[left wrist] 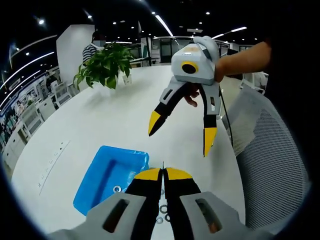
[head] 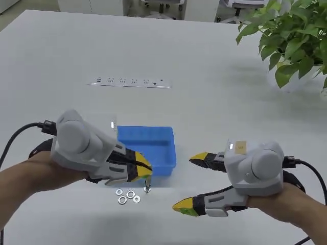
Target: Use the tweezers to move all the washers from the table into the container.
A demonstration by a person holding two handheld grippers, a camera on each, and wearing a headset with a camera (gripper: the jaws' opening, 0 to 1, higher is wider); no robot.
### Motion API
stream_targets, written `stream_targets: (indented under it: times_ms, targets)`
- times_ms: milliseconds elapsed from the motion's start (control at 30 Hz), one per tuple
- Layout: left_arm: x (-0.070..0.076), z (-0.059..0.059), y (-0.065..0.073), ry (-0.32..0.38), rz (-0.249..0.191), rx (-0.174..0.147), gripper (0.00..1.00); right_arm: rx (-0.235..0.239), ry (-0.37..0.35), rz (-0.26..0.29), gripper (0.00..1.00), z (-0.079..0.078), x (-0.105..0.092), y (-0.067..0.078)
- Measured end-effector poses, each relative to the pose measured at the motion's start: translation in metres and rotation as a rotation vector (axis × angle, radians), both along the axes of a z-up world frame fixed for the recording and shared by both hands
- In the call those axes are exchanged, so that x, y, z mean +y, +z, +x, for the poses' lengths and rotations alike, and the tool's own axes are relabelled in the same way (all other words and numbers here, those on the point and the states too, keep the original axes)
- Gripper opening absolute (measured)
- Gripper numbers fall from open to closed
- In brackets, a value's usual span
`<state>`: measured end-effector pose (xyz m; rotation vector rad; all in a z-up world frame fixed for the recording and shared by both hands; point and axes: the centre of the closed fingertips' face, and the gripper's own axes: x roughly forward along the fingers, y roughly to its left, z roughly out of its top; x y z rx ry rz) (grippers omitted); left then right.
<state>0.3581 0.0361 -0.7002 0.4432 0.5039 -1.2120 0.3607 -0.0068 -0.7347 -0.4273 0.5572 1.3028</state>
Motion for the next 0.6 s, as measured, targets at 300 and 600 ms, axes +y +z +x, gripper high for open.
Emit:
stream_targets:
  times_ms: [300, 600]
  targets:
    - [0.002, 0.006, -0.002, 0.0, -0.012, 0.001, 0.06, 0.009, 0.01, -0.004, 0.69, -0.002, 0.002, -0.004]
    - [0.004, 0.003, -0.002, -0.031, -0.002, 0.001, 0.06, -0.01, 0.067, 0.007, 0.62, -0.007, 0.015, -0.005]
